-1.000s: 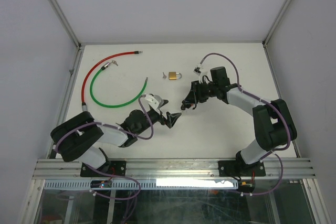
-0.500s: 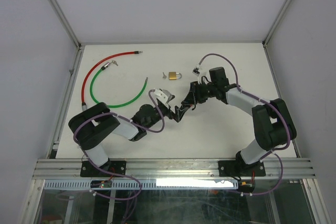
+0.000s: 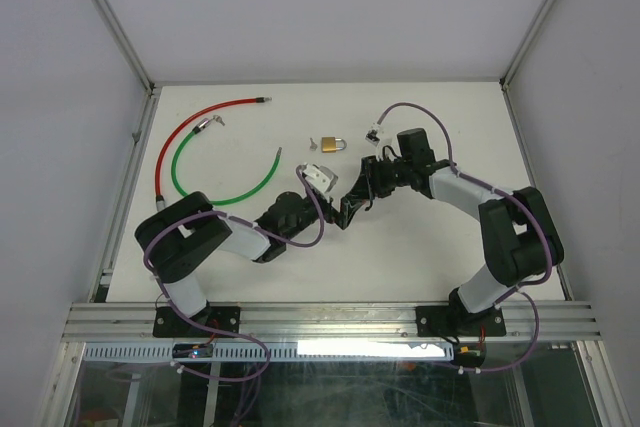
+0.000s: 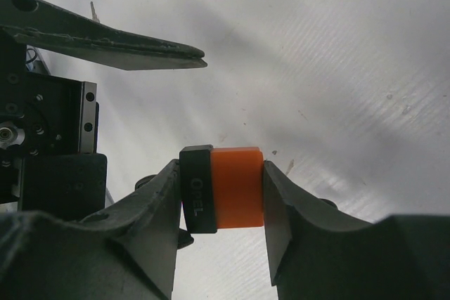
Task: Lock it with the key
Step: Pick up the lock from the center of the board.
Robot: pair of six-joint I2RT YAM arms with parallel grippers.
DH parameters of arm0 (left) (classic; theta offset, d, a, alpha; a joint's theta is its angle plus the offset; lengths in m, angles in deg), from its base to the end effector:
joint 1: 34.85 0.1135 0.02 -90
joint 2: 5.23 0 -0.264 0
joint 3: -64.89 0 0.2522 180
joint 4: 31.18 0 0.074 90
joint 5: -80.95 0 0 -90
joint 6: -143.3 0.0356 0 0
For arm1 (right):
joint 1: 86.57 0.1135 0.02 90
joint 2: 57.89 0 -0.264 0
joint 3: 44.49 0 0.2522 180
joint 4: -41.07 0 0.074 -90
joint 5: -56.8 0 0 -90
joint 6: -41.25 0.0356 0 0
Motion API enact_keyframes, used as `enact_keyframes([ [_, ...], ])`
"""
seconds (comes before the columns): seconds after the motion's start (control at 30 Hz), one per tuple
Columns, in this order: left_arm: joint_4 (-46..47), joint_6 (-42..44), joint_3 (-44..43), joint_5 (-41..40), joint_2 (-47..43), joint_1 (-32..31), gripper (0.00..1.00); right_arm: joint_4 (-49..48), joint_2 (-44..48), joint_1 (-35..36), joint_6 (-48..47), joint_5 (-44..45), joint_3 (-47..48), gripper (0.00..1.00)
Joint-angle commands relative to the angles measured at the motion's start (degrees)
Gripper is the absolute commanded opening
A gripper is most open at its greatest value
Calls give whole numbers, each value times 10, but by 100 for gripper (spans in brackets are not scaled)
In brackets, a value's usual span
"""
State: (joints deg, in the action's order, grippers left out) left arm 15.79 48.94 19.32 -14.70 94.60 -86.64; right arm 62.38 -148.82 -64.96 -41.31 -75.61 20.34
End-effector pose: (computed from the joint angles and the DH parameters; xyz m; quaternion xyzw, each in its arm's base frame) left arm 0.2013 -0.2500 0.1550 0.2717 0.6995 -0.2779 0.5997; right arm 0.2874 0.1397 0.1927 -0.2375 0.8458 0.4112 0.2432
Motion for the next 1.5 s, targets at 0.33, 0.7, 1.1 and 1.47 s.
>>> enact_keyframes([
  [0.33, 13, 34, -4, 38, 1, -3, 99, -26, 3, 2, 1, -21, 18, 4],
  [0.7, -9, 36, -15, 46, 3, -3, 98, -24, 0, 2, -3, -22, 18, 5],
  [1.1, -8, 21, -26, 35, 11, -3, 93, -23, -3, 6, -4, -26, 18, 5],
  [1.47, -28, 22, -40, 51, 17, -3, 77, -23, -2, 7, -5, -31, 19, 7],
])
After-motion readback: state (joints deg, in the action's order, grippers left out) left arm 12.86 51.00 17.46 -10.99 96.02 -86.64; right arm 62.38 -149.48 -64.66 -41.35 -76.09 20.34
